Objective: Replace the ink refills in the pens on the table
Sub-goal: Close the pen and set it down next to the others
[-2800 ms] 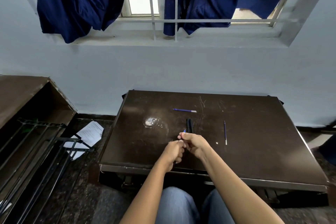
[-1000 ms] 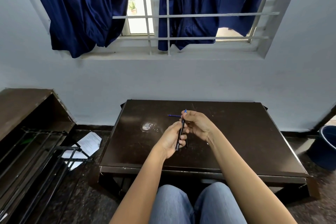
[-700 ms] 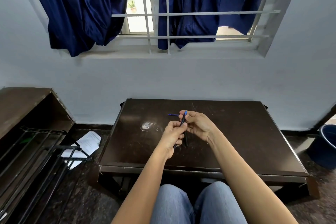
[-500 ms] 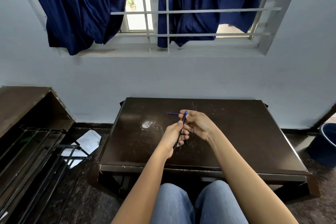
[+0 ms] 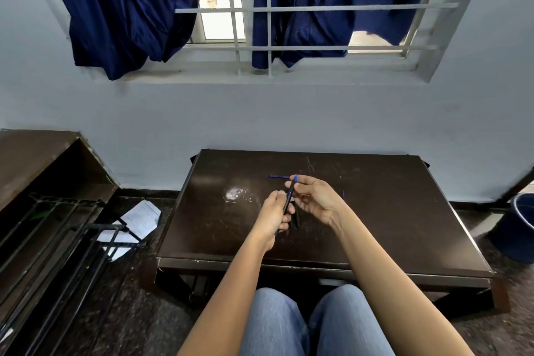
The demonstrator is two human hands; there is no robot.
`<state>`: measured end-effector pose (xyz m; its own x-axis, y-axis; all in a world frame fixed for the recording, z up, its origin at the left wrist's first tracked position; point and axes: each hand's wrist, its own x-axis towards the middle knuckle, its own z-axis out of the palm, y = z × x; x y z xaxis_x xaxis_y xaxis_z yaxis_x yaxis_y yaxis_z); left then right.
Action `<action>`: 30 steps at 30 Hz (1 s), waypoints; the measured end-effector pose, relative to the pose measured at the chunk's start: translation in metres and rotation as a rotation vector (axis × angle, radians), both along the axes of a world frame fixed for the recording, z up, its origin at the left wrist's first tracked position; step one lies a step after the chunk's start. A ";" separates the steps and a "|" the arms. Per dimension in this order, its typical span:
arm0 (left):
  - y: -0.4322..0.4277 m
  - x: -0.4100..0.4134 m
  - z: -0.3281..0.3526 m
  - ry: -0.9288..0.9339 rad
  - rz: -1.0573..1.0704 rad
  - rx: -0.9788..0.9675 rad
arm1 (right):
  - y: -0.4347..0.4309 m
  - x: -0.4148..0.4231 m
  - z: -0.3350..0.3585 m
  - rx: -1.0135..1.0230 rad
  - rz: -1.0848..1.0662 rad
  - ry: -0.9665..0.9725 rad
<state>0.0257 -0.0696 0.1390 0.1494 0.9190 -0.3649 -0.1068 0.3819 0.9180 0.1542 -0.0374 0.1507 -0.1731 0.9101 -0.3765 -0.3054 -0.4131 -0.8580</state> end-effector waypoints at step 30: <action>0.024 -0.037 -0.073 0.017 0.184 -0.122 | 0.084 -0.012 -0.083 -0.077 -0.078 -0.750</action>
<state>-0.0116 -0.0452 0.0658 -0.0240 0.8790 -0.4762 -0.1699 0.4658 0.8684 0.1425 0.0466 0.0677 0.2183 0.8753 -0.4314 0.3178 -0.4817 -0.8167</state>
